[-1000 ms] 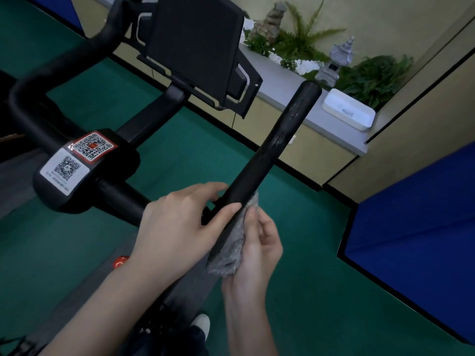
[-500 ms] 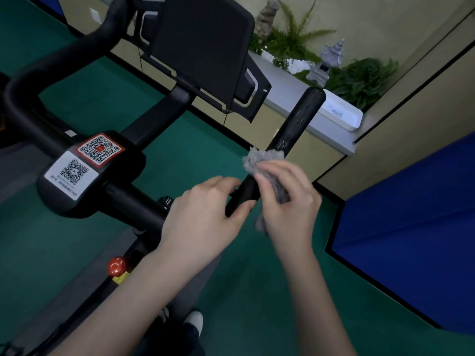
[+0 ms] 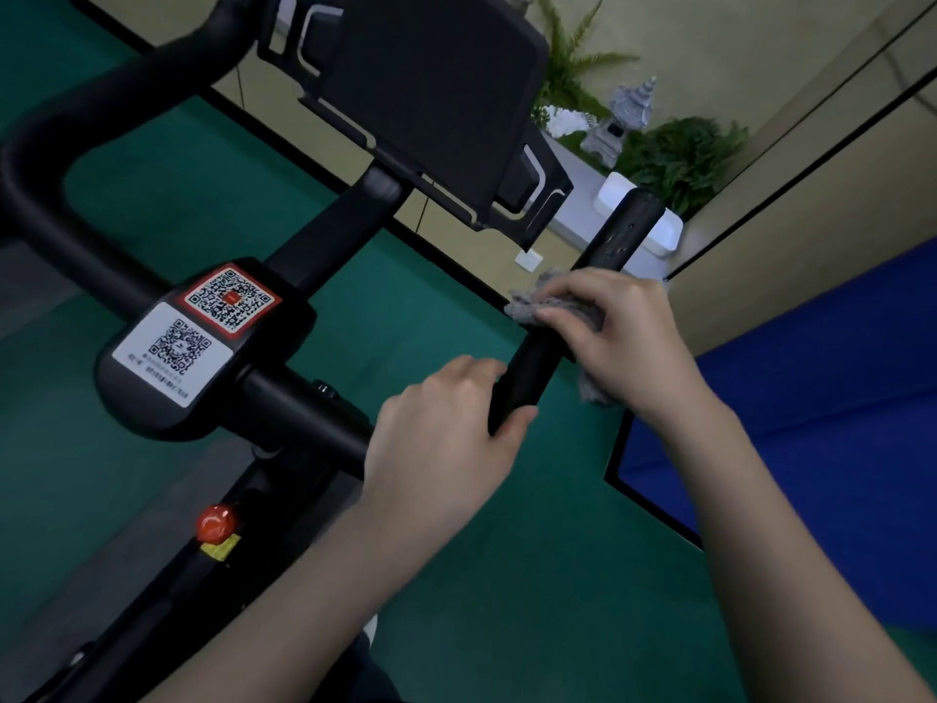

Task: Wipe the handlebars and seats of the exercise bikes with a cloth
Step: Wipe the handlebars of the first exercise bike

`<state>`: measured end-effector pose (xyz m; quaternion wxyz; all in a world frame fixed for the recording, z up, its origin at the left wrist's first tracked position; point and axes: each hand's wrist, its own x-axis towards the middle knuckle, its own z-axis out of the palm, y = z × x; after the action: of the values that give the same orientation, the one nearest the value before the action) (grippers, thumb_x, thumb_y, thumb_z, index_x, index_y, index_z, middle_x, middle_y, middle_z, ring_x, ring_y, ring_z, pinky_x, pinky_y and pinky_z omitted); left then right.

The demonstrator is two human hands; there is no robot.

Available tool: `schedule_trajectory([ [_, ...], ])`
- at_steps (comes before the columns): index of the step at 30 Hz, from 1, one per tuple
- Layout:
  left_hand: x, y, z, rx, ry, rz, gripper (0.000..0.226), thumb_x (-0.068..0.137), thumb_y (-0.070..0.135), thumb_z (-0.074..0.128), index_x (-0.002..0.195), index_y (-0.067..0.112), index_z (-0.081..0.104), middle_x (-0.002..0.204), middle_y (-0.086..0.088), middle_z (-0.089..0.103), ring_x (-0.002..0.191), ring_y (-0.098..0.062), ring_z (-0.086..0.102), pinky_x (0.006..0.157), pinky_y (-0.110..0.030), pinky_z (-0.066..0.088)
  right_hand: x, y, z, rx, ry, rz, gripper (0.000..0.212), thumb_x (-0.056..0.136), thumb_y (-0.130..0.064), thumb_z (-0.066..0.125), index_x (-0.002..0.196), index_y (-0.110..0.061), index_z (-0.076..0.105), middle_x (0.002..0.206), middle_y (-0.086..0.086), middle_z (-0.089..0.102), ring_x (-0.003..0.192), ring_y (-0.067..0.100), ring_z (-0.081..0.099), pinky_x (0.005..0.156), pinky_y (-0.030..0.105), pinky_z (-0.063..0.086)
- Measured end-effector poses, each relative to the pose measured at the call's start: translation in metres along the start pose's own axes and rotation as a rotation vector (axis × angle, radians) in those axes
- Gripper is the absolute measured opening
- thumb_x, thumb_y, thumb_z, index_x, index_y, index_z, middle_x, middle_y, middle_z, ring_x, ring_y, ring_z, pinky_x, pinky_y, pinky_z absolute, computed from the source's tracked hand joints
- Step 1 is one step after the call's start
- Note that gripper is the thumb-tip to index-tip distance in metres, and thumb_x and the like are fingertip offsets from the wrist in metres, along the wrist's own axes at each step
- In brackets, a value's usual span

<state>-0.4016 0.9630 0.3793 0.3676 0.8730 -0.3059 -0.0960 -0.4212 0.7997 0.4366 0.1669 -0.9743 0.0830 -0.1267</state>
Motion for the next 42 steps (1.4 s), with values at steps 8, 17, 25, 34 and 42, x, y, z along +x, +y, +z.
schedule_trajectory([
  [8,0.001,-0.002,-0.002,0.025,-0.033,0.022,0.037,0.087,0.057,0.049,0.106,0.026,0.056,0.100,0.009,0.060,0.083,-0.021,0.063,0.063,-0.032,0.041,0.014,-0.022,-0.004,-0.056,-0.338,0.077,0.011,0.089,-0.022,0.066,0.090,-0.013,0.072,0.087,0.000,0.072,0.087,0.012,0.064,0.080,0.030,0.051],
  [17,0.001,-0.004,-0.002,0.024,-0.037,0.033,0.037,0.088,0.056,0.048,0.107,0.024,0.054,0.100,0.008,0.058,0.083,-0.022,0.062,0.062,-0.033,0.040,0.019,-0.029,0.001,-0.160,-0.362,0.081,0.008,0.088,-0.019,0.066,0.088,-0.014,0.072,0.077,-0.014,0.066,0.075,-0.003,0.058,0.071,0.012,0.043],
  [25,0.002,-0.001,-0.002,-0.003,-0.047,-0.043,0.037,0.086,0.059,0.050,0.111,0.032,0.053,0.106,0.013,0.059,0.090,-0.020,0.063,0.066,-0.033,0.041,0.048,-0.017,-0.005,-0.416,-0.462,0.019,0.009,0.089,-0.023,0.063,0.092,-0.016,0.067,0.082,0.000,0.062,0.088,0.026,0.062,0.074,0.040,0.053],
  [34,0.020,0.012,0.001,-0.120,-0.047,-0.110,0.048,0.087,0.055,0.053,0.127,0.029,0.052,0.118,0.009,0.059,0.103,-0.022,0.060,0.086,-0.041,0.050,-0.002,0.017,0.014,-0.045,0.109,-0.164,0.010,0.089,-0.007,0.064,0.097,-0.005,0.069,0.098,0.005,0.069,0.093,0.018,0.065,0.082,0.029,0.051],
  [42,0.037,0.020,0.013,-0.322,-0.011,-0.125,0.034,0.089,0.029,0.060,0.123,0.024,0.058,0.120,0.009,0.061,0.113,-0.010,0.054,0.098,-0.031,0.043,-0.042,0.016,0.077,0.306,0.790,0.038,0.013,0.088,0.005,0.061,0.099,0.007,0.067,0.103,0.016,0.066,0.102,0.015,0.062,0.092,0.028,0.050],
])
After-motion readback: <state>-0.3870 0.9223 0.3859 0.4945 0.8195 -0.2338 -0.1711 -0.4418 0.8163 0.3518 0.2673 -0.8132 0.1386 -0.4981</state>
